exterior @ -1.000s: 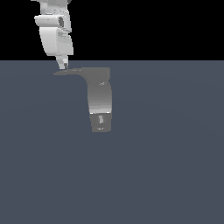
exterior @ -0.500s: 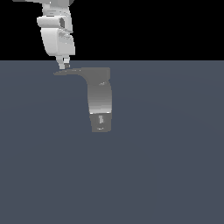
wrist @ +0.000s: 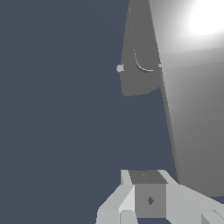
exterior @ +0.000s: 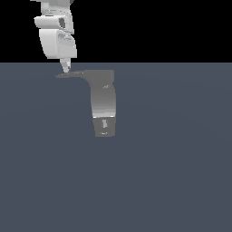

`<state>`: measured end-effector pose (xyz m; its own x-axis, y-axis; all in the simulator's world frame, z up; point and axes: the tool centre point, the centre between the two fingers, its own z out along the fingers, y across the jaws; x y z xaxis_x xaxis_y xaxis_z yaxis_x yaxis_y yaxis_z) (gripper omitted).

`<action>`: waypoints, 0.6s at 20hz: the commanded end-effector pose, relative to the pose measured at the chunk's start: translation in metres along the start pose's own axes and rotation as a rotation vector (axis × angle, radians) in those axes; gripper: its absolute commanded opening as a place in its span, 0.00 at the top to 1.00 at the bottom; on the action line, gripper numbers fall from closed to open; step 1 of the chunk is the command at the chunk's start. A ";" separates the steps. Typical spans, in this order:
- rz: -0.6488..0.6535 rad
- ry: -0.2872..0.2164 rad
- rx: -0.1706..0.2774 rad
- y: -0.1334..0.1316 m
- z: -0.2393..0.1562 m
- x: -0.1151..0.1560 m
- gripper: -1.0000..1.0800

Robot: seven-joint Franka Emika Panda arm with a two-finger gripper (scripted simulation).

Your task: Turn on the faucet by rotating a designated handle.

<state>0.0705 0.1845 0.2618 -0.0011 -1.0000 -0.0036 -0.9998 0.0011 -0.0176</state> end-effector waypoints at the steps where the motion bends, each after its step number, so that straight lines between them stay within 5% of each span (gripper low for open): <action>1: 0.001 0.000 -0.001 0.007 0.001 0.000 1.00; 12: 0.005 0.002 -0.007 0.038 0.005 0.002 1.00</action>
<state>0.0400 0.1855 0.2608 -0.0027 -1.0000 -0.0061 -0.9997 0.0028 -0.0223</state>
